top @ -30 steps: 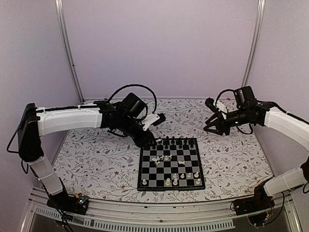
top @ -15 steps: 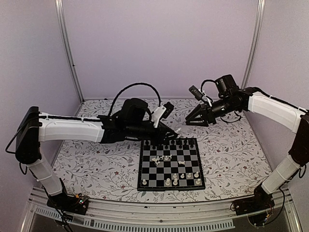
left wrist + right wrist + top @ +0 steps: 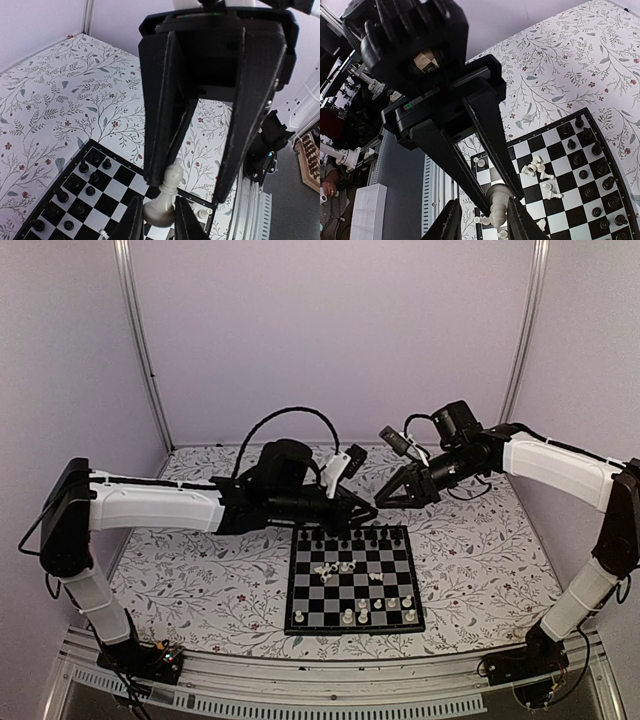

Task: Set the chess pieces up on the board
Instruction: Place the chess piece on the chessboard.

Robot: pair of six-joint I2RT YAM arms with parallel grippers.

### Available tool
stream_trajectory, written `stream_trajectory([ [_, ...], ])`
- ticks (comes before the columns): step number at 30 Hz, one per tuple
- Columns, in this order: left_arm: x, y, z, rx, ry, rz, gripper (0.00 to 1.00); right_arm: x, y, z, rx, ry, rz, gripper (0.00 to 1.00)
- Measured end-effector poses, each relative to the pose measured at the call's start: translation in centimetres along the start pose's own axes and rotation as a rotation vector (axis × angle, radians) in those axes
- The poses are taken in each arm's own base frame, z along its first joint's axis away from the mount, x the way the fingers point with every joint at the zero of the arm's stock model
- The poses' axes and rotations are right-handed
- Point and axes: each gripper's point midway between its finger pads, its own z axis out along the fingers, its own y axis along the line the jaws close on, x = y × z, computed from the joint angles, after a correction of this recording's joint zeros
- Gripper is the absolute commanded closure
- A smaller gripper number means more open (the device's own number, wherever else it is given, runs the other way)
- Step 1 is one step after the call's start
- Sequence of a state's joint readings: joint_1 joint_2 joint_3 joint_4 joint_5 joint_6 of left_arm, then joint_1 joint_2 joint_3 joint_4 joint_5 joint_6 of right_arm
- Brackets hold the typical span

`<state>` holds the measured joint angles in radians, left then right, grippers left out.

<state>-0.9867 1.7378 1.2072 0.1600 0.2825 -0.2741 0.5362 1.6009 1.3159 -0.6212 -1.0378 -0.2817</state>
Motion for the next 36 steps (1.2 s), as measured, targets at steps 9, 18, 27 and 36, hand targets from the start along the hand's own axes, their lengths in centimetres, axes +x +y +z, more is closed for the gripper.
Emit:
stream_trajectory([
  [9, -0.4, -0.6, 0.2, 0.028, -0.002, -0.001, 0.66, 0.0, -0.1, 0.1, -0.001, 0.001, 0.001, 0.94],
  [18, -0.1, 0.0, 0.2, -0.026, 0.073, 0.028, 0.48, 0.3, -1.1, -0.5, 0.115, 0.036, -0.080, 1.00],
  [27, -4.0, 2.2, -4.7, -0.260, 0.131, 0.129, 0.34, 4.0, 0.0, -2.8, 0.288, 0.116, -0.294, 1.00],
  [36, -8.5, 8.5, -7.9, -0.553, 0.061, 0.196, 0.33, 13.5, 3.2, 2.8, 0.193, 0.391, -0.437, 1.00],
])
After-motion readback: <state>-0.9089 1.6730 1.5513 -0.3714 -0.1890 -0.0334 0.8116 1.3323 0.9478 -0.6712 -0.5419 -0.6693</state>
